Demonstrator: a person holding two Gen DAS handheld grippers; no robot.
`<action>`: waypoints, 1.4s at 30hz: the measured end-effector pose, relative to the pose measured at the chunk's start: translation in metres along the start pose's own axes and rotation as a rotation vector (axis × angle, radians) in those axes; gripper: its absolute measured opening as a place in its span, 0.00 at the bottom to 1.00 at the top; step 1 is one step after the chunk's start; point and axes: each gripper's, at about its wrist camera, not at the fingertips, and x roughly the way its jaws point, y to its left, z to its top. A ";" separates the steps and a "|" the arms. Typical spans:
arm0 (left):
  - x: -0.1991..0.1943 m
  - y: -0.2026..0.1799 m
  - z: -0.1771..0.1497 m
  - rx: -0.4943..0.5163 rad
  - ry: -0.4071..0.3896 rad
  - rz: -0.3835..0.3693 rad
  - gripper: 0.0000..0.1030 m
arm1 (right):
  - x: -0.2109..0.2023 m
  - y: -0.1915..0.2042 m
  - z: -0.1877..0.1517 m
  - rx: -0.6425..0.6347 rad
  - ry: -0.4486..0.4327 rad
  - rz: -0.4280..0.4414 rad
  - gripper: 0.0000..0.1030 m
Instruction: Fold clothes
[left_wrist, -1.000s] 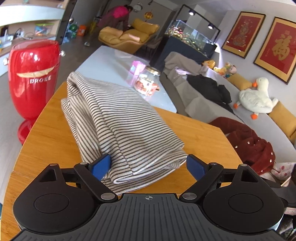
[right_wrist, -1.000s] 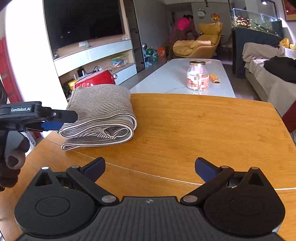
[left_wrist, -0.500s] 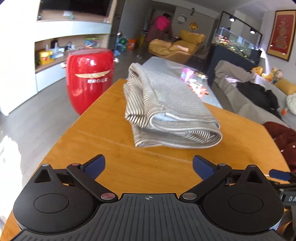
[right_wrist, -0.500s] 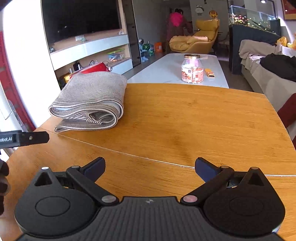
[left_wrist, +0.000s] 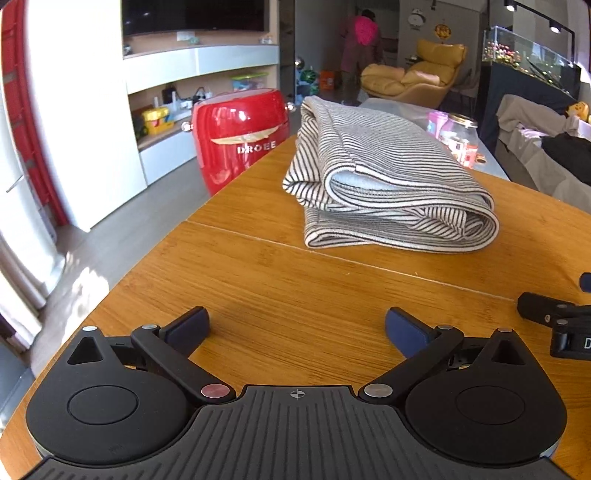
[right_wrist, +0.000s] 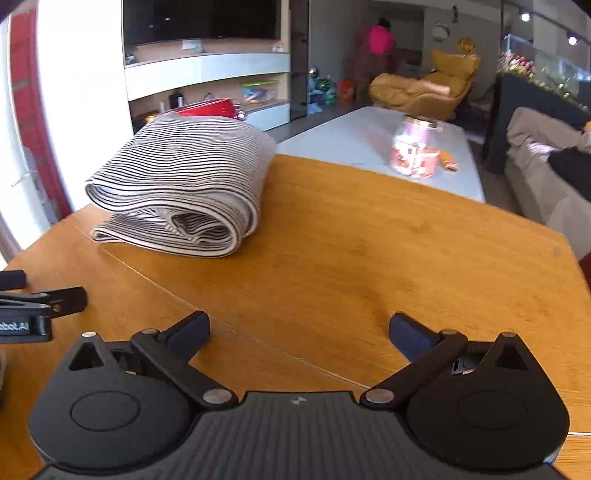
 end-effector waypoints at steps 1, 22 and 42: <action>0.001 -0.001 0.001 -0.005 -0.002 0.007 1.00 | 0.000 0.000 0.001 -0.002 0.000 0.003 1.00; 0.010 -0.011 0.007 -0.033 -0.004 0.038 1.00 | 0.003 -0.003 0.005 0.050 -0.001 -0.060 1.00; 0.010 -0.011 0.007 -0.033 -0.004 0.037 1.00 | 0.004 -0.002 0.005 0.051 -0.002 -0.060 1.00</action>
